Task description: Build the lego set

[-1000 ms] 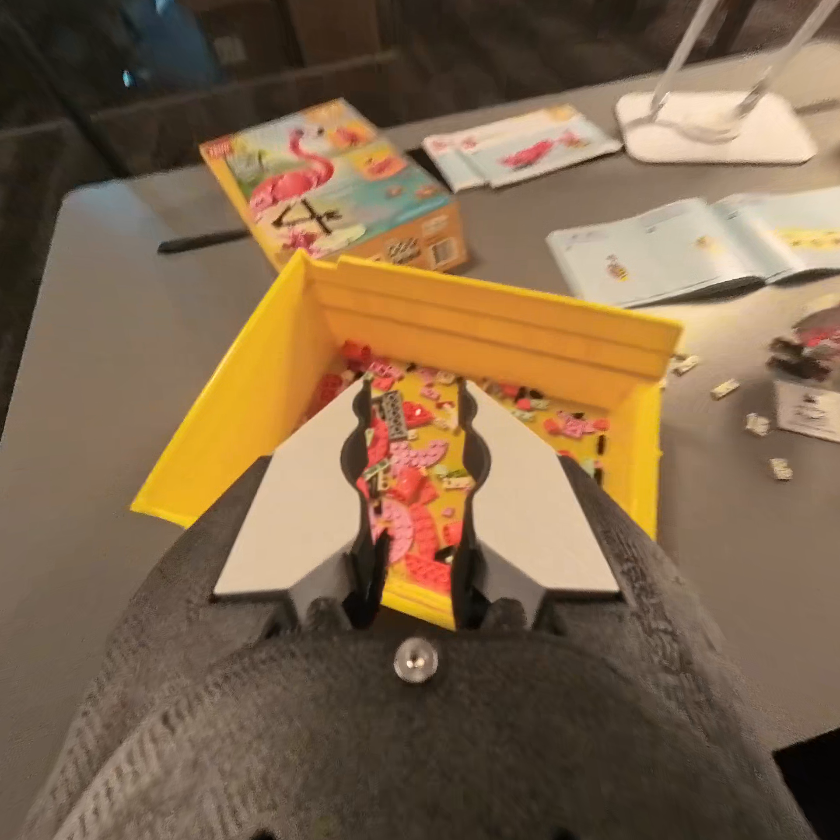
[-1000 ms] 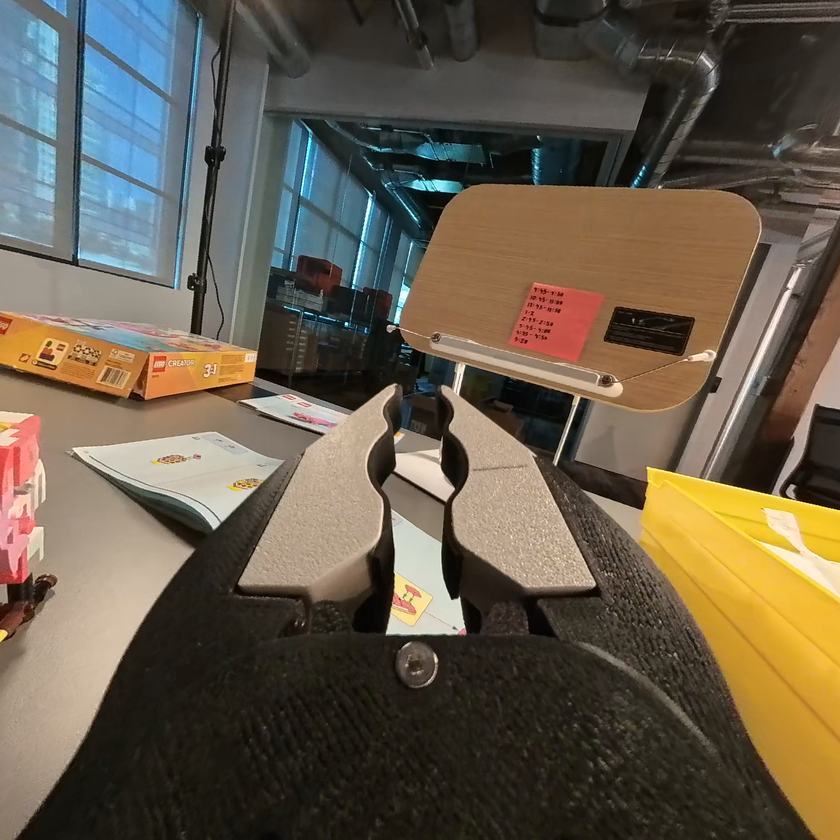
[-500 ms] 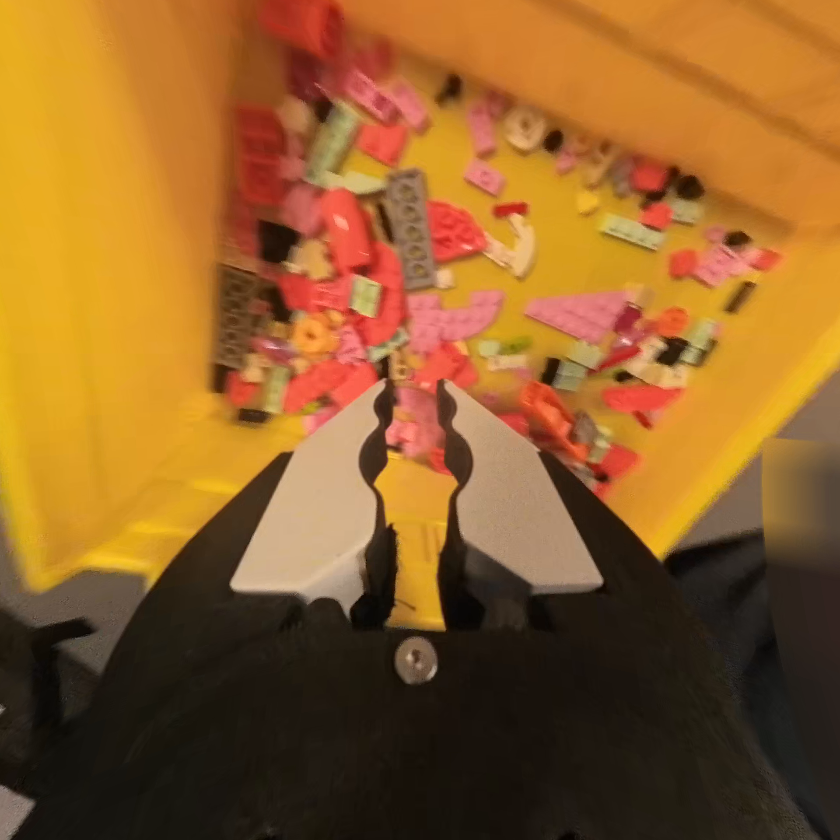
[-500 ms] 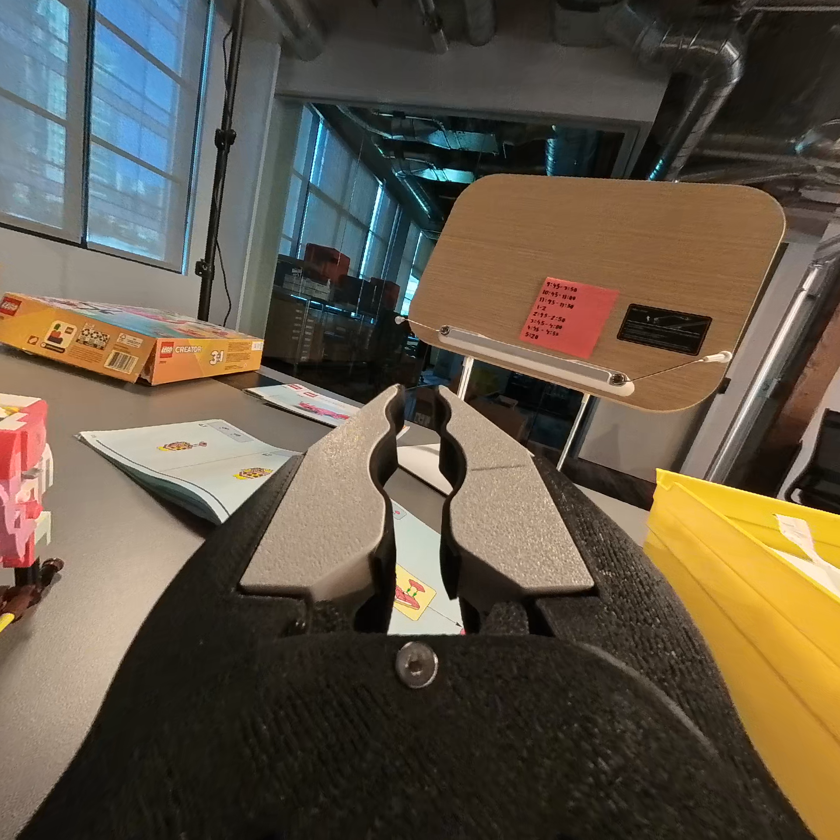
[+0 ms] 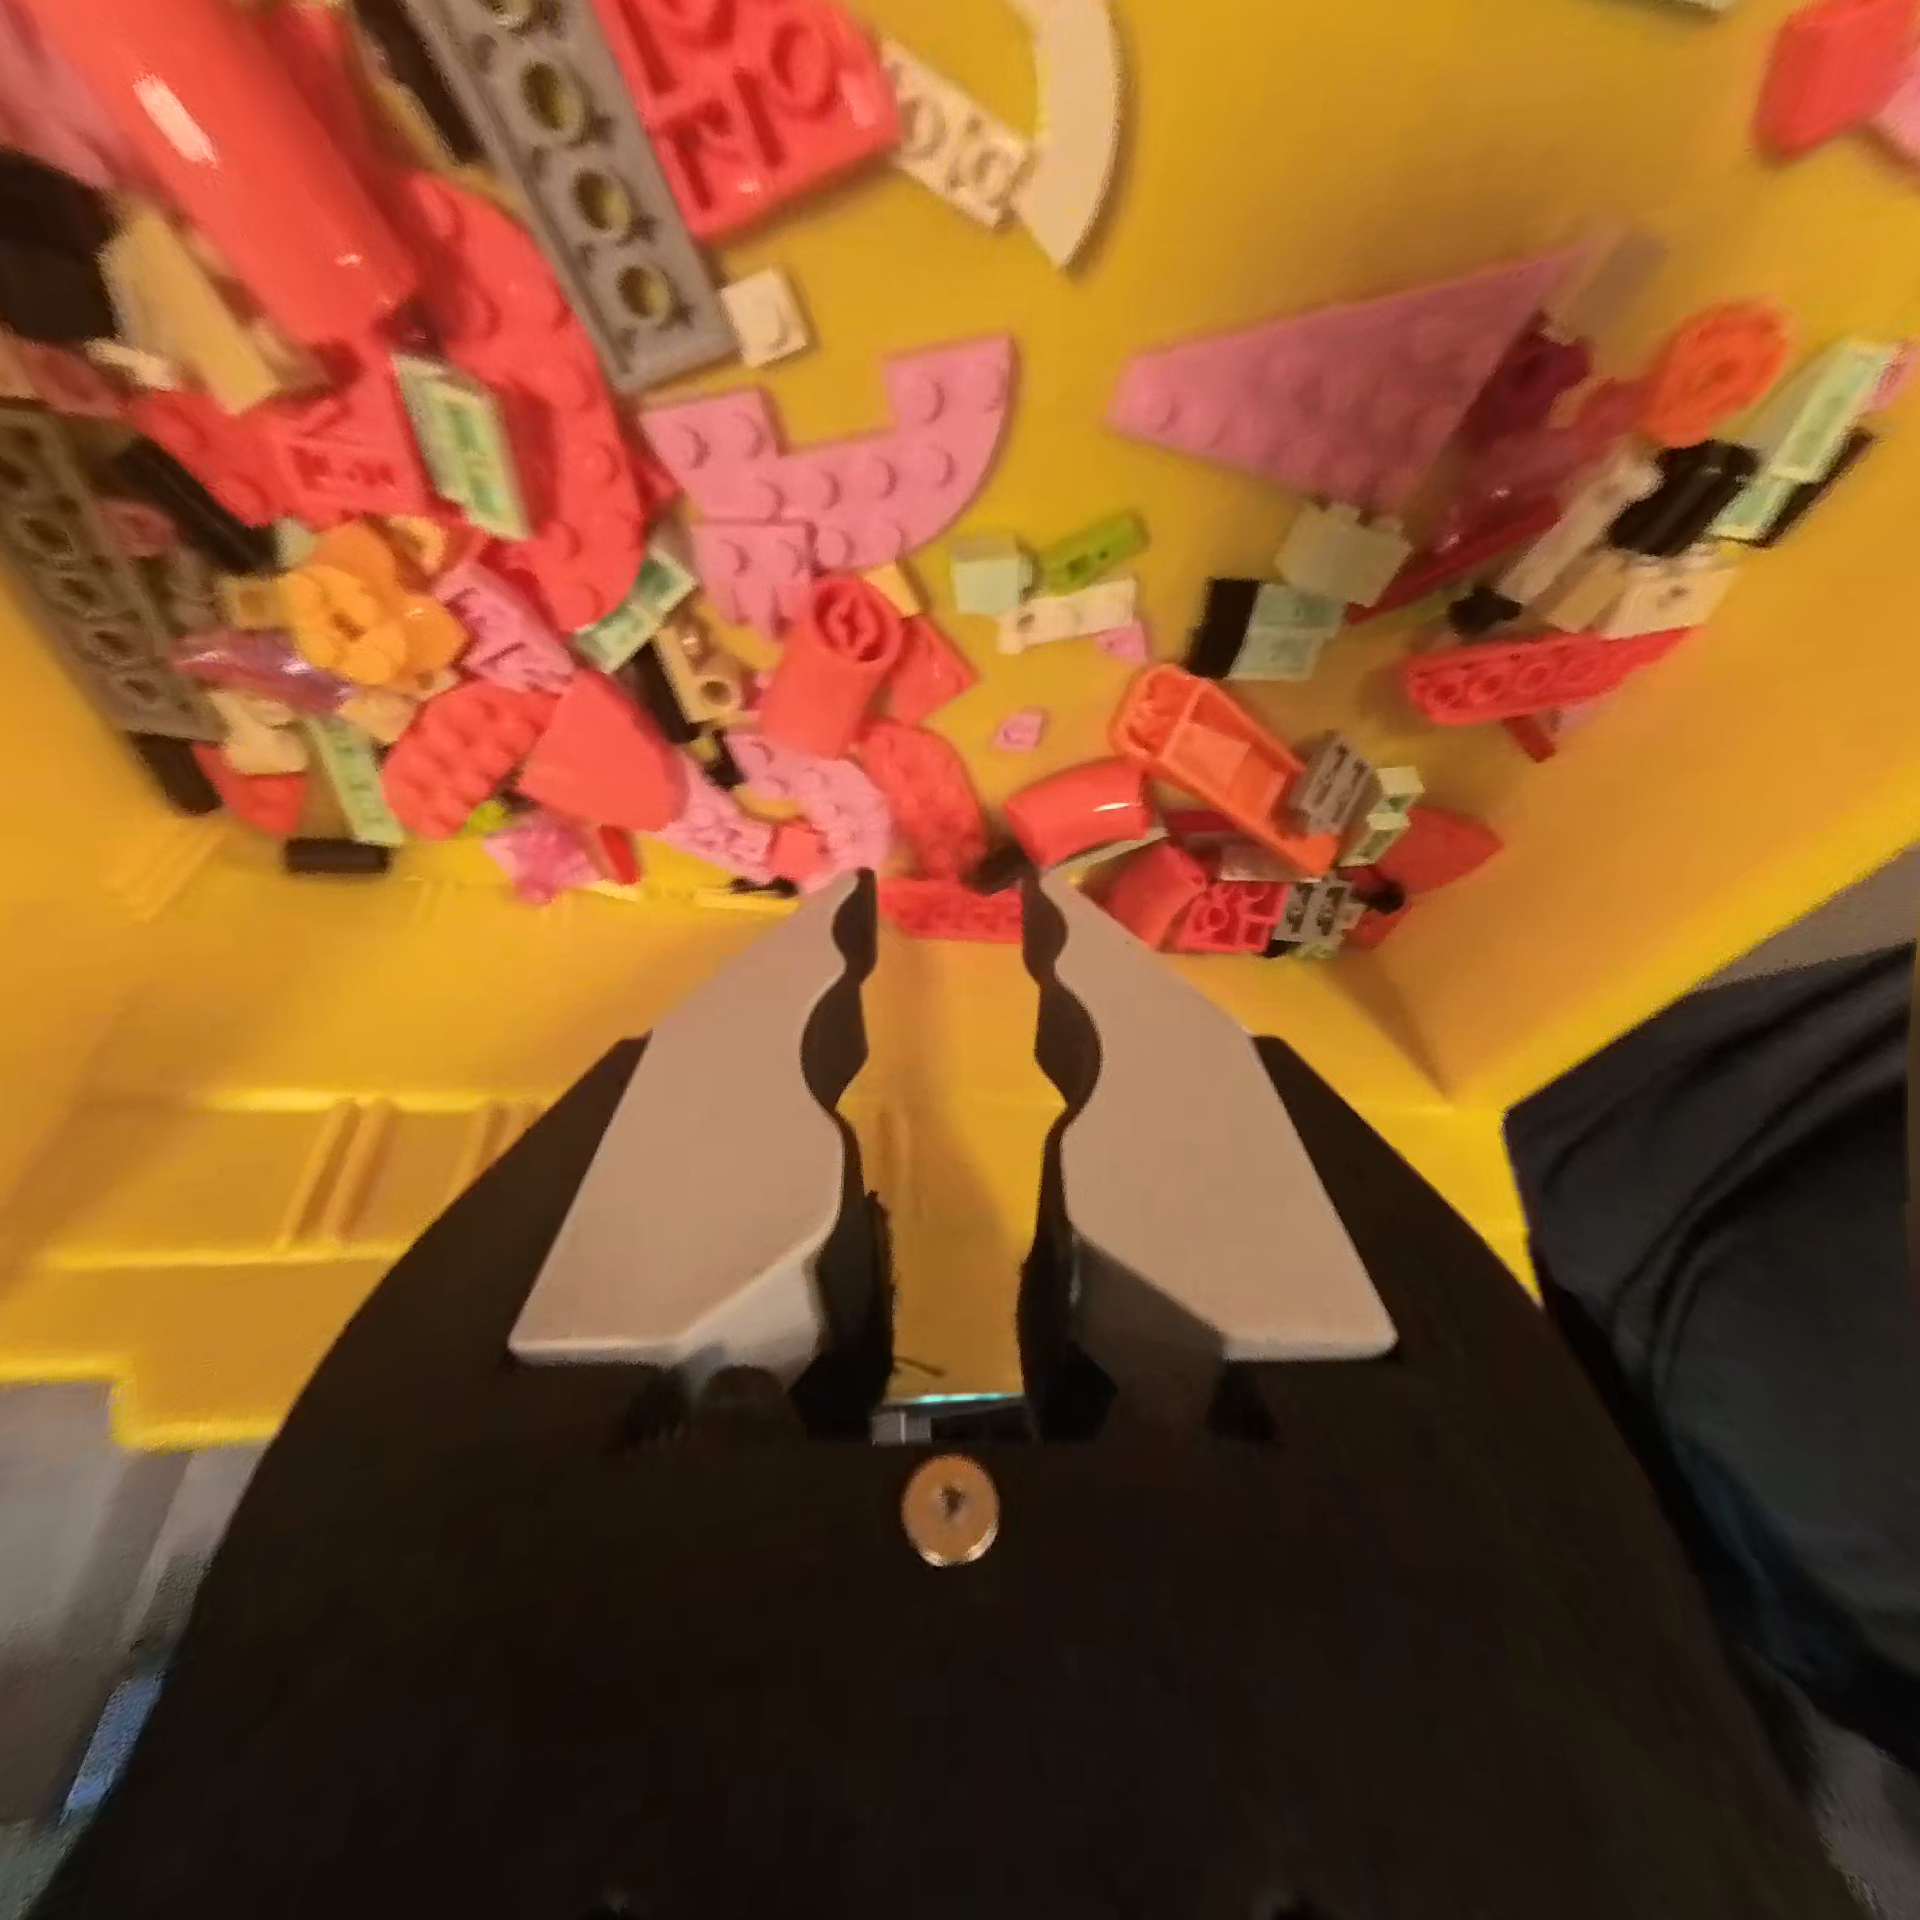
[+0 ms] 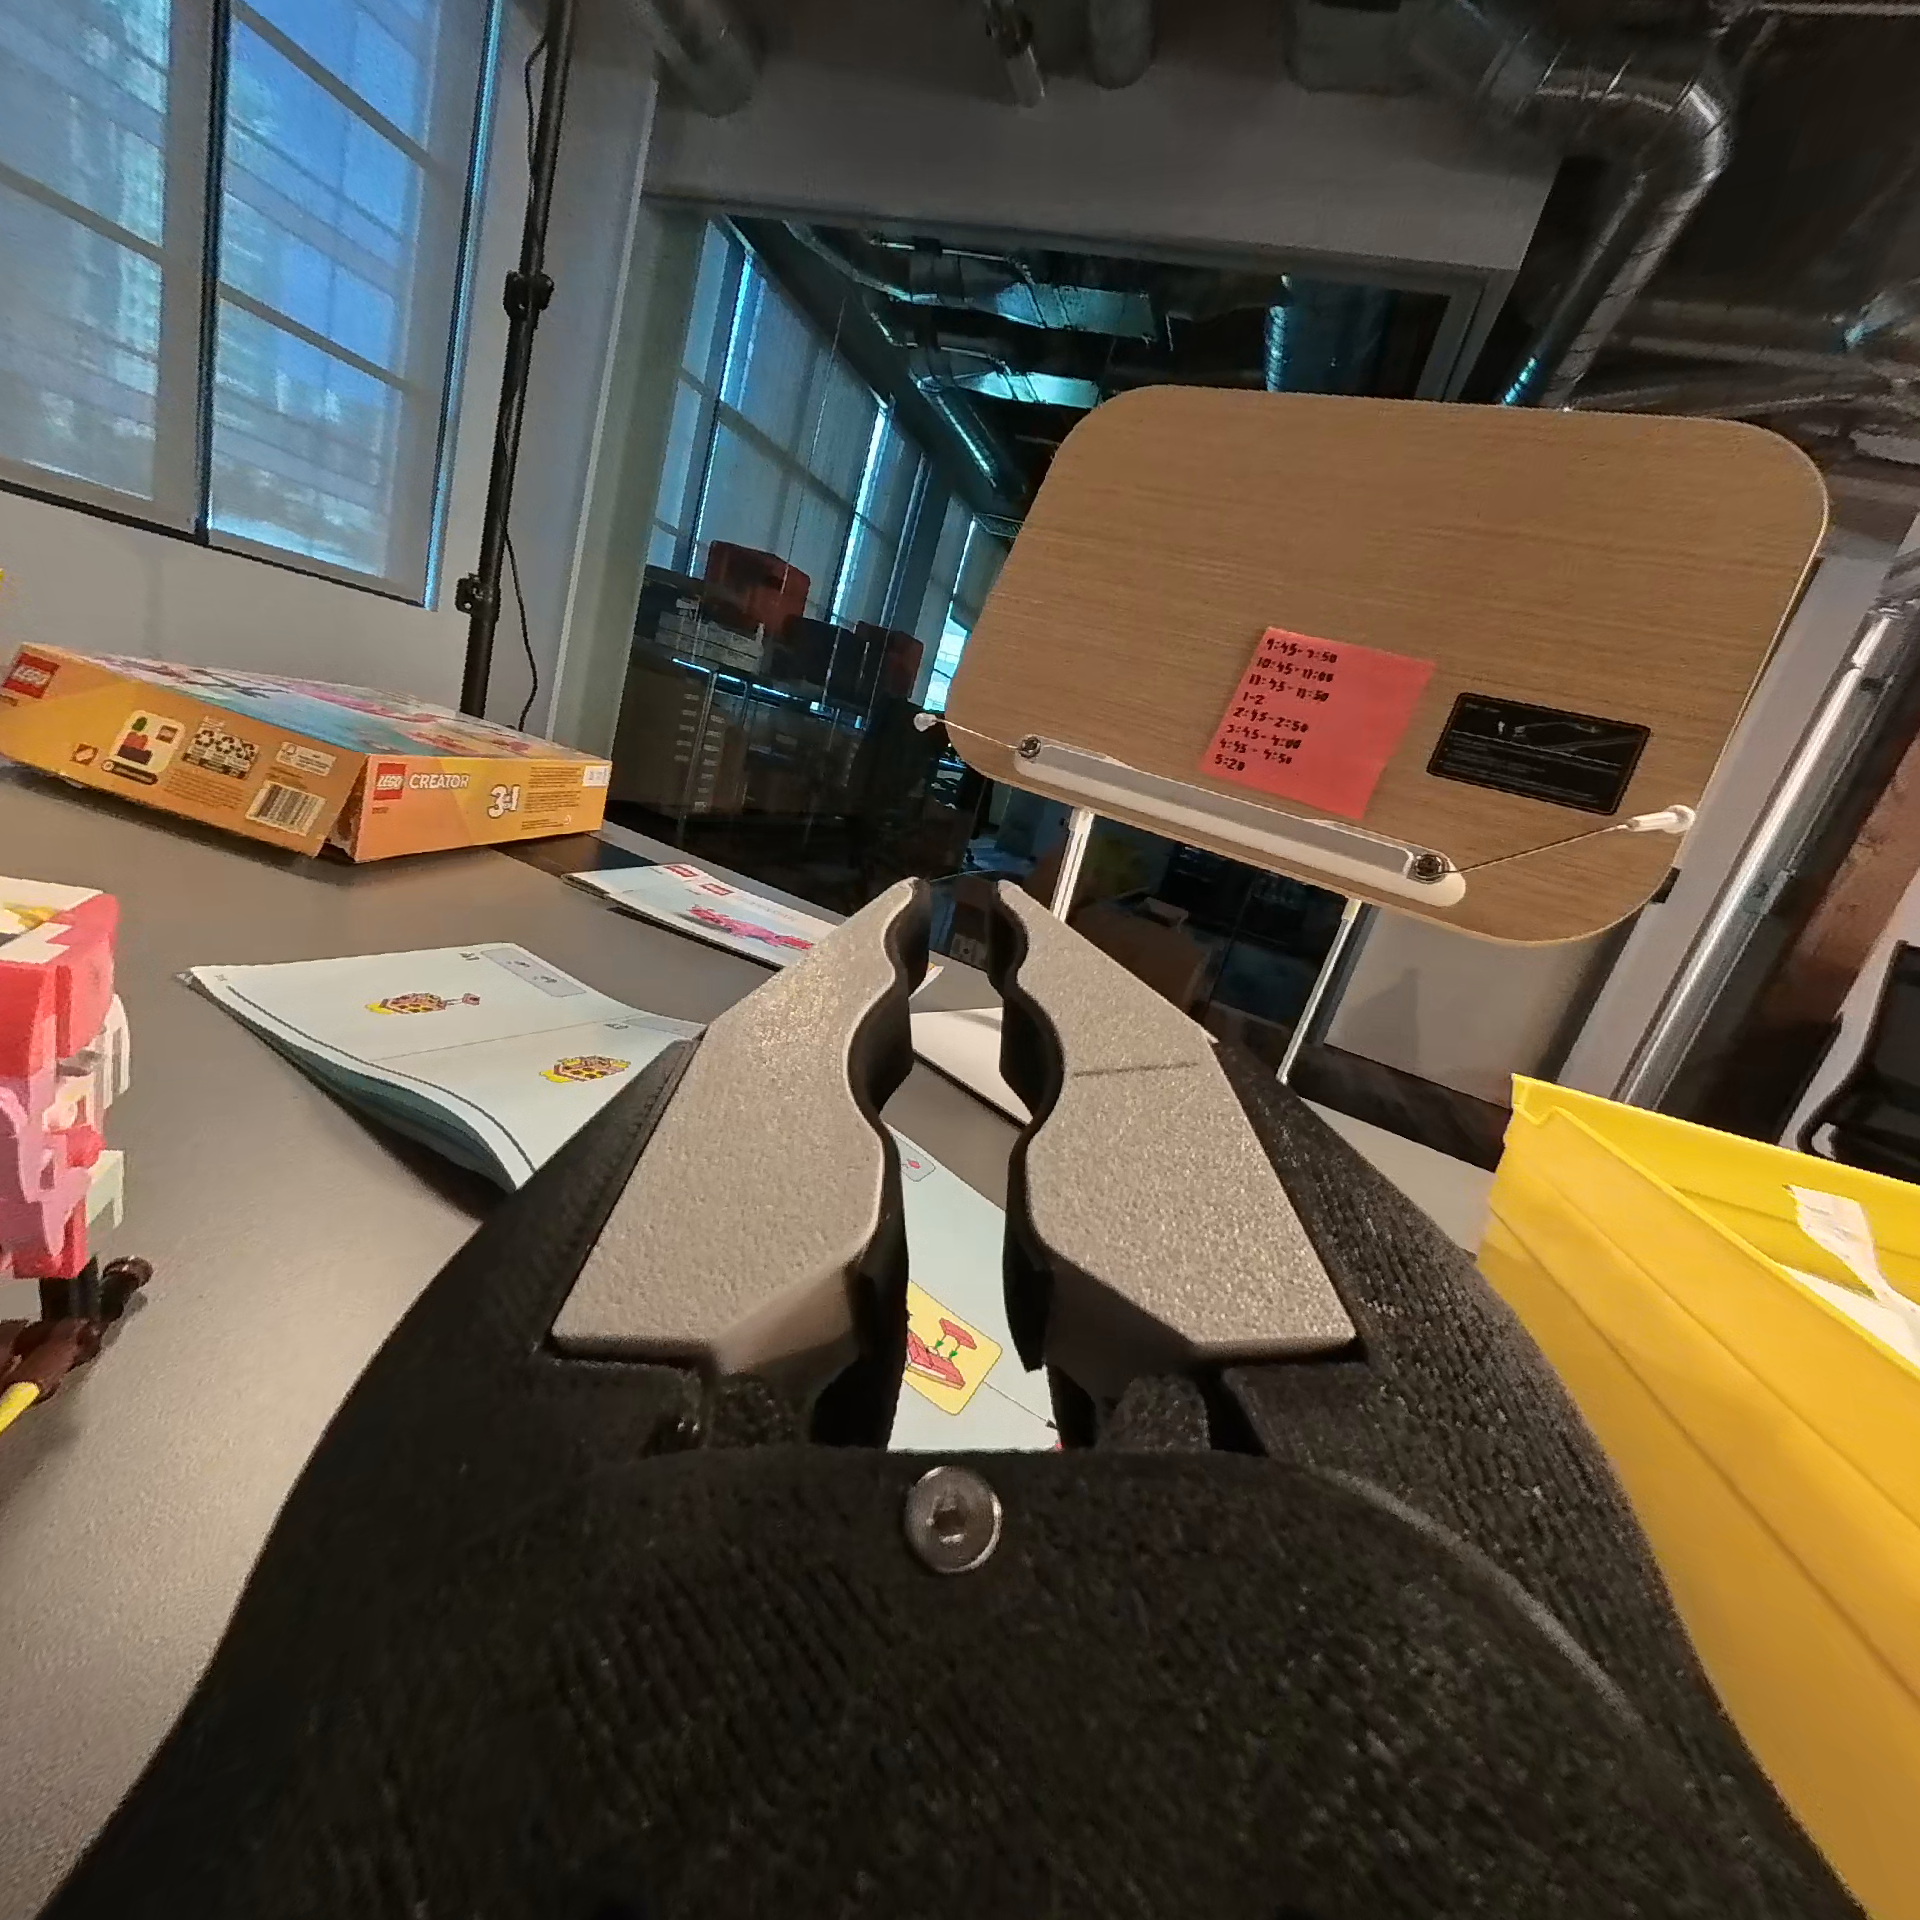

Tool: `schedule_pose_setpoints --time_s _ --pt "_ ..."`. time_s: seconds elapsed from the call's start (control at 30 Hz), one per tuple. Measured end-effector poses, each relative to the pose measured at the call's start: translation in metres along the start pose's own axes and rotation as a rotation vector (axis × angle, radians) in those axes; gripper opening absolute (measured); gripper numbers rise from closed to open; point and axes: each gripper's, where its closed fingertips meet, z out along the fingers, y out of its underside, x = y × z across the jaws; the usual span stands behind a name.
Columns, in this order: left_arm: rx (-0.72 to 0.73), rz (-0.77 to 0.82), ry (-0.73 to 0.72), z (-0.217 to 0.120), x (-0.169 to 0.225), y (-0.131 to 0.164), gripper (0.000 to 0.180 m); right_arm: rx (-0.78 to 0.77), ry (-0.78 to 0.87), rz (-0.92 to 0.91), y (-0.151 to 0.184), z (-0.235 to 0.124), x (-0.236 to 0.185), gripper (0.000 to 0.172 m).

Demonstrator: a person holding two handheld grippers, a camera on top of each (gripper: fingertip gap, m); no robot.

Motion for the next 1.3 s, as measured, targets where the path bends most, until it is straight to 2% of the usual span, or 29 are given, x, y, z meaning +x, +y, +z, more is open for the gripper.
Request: schedule_pose_setpoints --time_s 0.13,0.17,0.23,0.27,0.33,0.5,0.53,0.6,0.63,0.73,0.83,1.0,1.17,1.3 --pt "0.049 0.070 0.179 0.005 0.038 -0.005 0.026 -0.003 -0.004 0.002 0.001 0.000 -0.001 0.008" --pt "0.052 0.076 0.146 0.007 0.037 -0.005 0.032 -0.003 -0.005 0.002 0.001 0.001 -0.001 0.008" --pt "0.045 0.063 -0.018 0.013 0.019 -0.004 0.048 -0.004 -0.007 0.000 0.001 0.001 -0.001 0.008" --pt "0.037 0.069 -0.059 0.014 0.015 -0.002 0.048 -0.004 -0.008 0.000 0.001 0.001 -0.002 0.008" --pt "0.042 0.085 -0.050 0.016 0.021 0.001 0.049 -0.006 -0.008 -0.002 0.001 0.001 -0.002 0.008" --pt "0.063 0.123 -0.061 0.016 0.025 0.001 0.040 -0.008 -0.009 -0.005 0.001 0.001 -0.002 0.008" --pt "0.092 0.131 -0.072 0.014 0.024 -0.003 0.032 -0.009 -0.010 -0.005 0.002 0.001 -0.002 0.008" --pt "0.187 0.133 -0.164 0.006 0.013 -0.017 0.020 -0.010 -0.010 -0.007 0.002 0.001 -0.003 0.007" --pt "0.211 0.141 -0.201 0.002 0.009 -0.020 0.020 -0.010 -0.010 -0.007 0.002 0.001 -0.003 0.007" --pt "0.224 0.178 -0.108 -0.003 0.025 -0.017 0.019 -0.010 -0.011 -0.009 0.002 0.001 -0.003 0.007" --pt "0.132 0.188 0.012 0.001 0.041 0.001 0.013 -0.011 -0.013 -0.010 0.002 0.002 -0.004 0.007" --pt "0.032 0.175 -0.067 0.012 0.030 0.014 0.004 -0.010 -0.020 -0.014 0.001 0.002 -0.005 0.007" --pt "0.054 0.179 -0.063 0.016 0.033 0.008 0.024 -0.011 -0.025 -0.019 0.001 0.002 -0.007 0.007" --pt "0.058 0.184 0.010 0.015 0.044 0.008 0.023 -0.014 -0.025 -0.021 0.002 0.002 -0.007 0.006"
